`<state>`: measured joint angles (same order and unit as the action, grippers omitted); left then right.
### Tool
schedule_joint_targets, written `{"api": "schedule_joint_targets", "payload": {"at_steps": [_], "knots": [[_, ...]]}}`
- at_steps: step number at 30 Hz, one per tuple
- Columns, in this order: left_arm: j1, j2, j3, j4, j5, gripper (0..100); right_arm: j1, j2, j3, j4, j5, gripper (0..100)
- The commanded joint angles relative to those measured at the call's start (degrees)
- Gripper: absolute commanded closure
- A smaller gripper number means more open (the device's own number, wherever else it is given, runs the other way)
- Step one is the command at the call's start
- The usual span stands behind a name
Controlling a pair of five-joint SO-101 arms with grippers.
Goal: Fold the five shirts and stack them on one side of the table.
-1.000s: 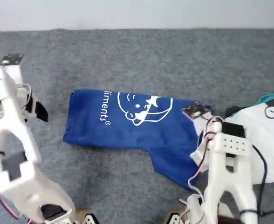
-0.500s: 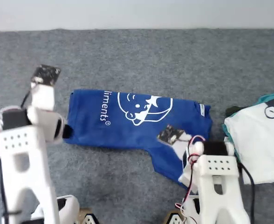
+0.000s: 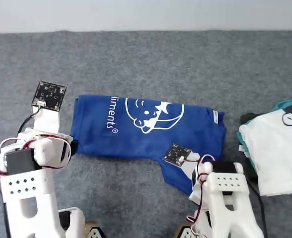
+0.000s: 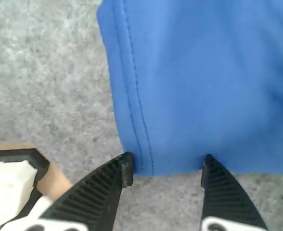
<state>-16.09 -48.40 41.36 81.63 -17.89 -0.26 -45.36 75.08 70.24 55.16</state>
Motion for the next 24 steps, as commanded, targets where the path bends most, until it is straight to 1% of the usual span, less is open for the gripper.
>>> {"api": "schedule_joint_targets", "payload": {"at_steps": [1,3,8,11,14,18,24], "knots": [[0.53,-1.23,0.04,-0.70,-0.35,77,-0.13,-0.75,1.49,-3.47,0.53,77.4],[0.53,-1.23,0.04,-0.62,-0.26,77,-0.13,-0.75,2.37,-5.05,0.53,79.0],[0.44,-1.23,0.04,-0.44,-0.09,77,-0.22,-0.92,1.41,-5.49,0.62,92.2],[0.44,-1.23,0.04,-0.44,-0.09,77,-0.04,-1.01,-1.05,-5.41,0.53,96.4],[0.44,-1.23,0.04,-0.44,-0.09,77,-0.31,-0.75,-4.84,-3.91,0.53,96.9],[0.44,-1.23,0.04,-0.44,-0.09,77,-0.40,-0.66,-10.11,0.75,0.53,97.0],[0.70,-1.23,0.04,-0.44,-0.09,77,-0.40,-0.40,-13.45,4.62,0.53,97.0]]}}
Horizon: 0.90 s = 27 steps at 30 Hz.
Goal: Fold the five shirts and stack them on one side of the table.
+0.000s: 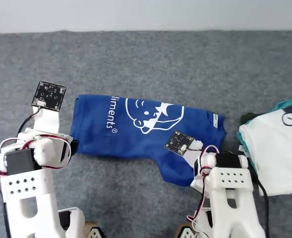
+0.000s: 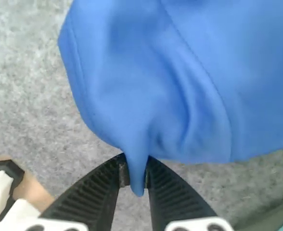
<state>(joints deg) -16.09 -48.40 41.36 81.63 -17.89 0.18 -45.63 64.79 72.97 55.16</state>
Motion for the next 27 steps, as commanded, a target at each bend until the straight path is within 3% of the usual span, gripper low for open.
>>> {"api": "schedule_joint_targets", "payload": {"at_steps": [1,9,20,27], "knots": [[0.70,-1.23,0.04,-0.44,-0.09,77,-1.01,0.57,-3.60,2.68,0.53,97.0],[0.70,-1.23,0.04,-0.44,0.00,77,-4.53,18.77,-11.78,4.44,0.44,97.1],[0.70,-1.23,0.13,-0.35,0.00,77,-4.18,49.19,-41.32,4.44,-1.76,97.1],[0.70,-1.14,0.13,-0.35,0.00,77,-4.44,56.92,-52.40,4.88,-5.45,97.1]]}}
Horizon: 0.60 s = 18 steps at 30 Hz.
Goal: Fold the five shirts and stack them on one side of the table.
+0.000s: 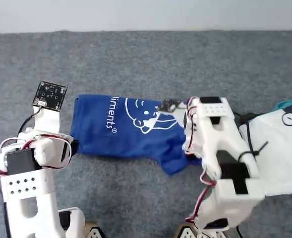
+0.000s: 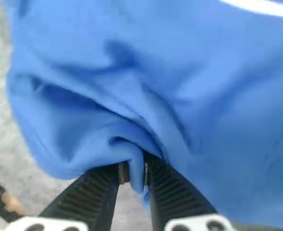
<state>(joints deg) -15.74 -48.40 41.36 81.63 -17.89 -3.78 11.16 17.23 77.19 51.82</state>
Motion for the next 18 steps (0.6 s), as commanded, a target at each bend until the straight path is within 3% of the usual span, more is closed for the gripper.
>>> {"api": "schedule_joint_targets", "payload": {"at_steps": [1,18], "knots": [[0.35,-1.14,0.13,-0.35,0.00,77,-0.57,-0.13,-5.19,0.75,-2.29,97.1],[0.35,-1.14,1.63,-0.35,0.00,77,-0.57,-0.92,-5.45,17.01,-1.85,98.6]]}}
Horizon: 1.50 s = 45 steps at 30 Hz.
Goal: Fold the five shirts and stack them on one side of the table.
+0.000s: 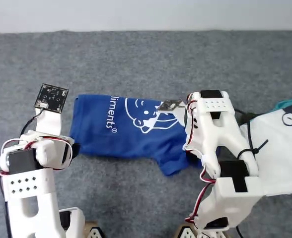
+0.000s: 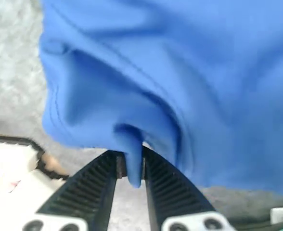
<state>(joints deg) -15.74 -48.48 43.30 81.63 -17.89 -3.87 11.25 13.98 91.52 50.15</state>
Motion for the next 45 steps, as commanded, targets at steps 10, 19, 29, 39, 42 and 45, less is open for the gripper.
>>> {"api": "schedule_joint_targets", "payload": {"at_steps": [10,19,29,39,42,45], "knots": [[0.35,-1.05,-0.31,-0.35,0.00,77,-0.13,-0.92,-9.41,4.53,0.70,98.6],[0.44,-1.05,-0.31,-0.44,0.00,77,-1.36,2.24,-19.60,7.34,-4.84,98.6],[0.44,-1.05,-0.31,-0.44,0.00,77,4.97,15.08,-23.74,-6.11,-15.74,98.5],[0.44,-1.05,-0.22,-0.35,0.00,77,4.97,20.35,-27.60,-7.60,-28.92,75.9],[0.44,-1.05,-0.22,-0.35,0.00,77,4.79,19.91,-27.78,-1.89,-27.34,60.8],[0.44,-1.05,-0.22,-0.35,0.00,77,5.32,17.19,-29.36,4.88,-26.73,52.6]]}}
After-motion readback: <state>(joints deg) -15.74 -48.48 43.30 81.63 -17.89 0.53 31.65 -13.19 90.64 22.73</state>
